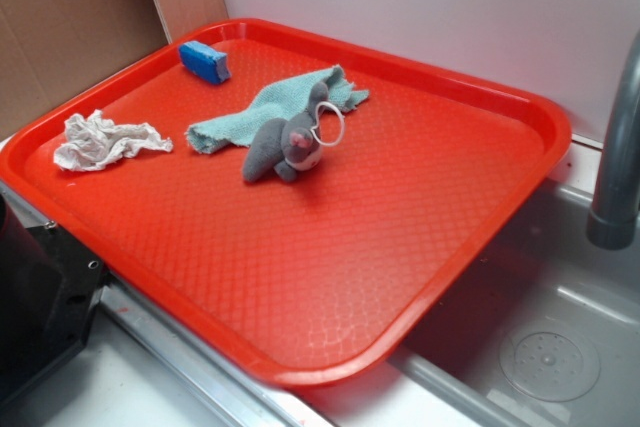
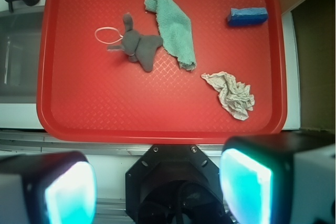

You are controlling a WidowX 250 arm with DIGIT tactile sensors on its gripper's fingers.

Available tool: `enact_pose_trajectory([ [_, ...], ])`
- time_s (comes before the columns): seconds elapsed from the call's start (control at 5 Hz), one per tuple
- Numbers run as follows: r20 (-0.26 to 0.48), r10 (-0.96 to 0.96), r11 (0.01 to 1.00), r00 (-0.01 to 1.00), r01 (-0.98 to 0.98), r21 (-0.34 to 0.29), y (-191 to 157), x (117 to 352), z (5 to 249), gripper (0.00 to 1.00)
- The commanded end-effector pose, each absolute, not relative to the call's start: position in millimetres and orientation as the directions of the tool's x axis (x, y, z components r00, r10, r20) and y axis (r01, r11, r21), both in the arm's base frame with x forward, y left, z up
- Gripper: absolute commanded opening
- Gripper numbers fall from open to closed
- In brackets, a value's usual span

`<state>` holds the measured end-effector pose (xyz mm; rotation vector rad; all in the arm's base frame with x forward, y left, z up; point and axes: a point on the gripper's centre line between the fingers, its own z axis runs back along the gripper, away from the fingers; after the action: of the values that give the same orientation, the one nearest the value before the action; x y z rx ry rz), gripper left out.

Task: Grab the white paper.

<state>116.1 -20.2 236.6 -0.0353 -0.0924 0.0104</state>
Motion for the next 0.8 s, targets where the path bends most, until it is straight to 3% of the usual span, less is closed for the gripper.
enact_pose_trajectory([
  [0.0, 0.092, 0.012, 0.999, 0.996, -0.009, -0.036, -20.2, 116.1, 236.6, 1.00],
  [0.2, 0.126, 0.121, 0.990, 0.985, -0.110, -0.089, -13.6, 116.7, 227.0, 1.00],
  [0.6, 0.114, 0.470, 0.882, 0.875, -0.461, -0.094, 28.0, 139.9, 178.6, 1.00],
])
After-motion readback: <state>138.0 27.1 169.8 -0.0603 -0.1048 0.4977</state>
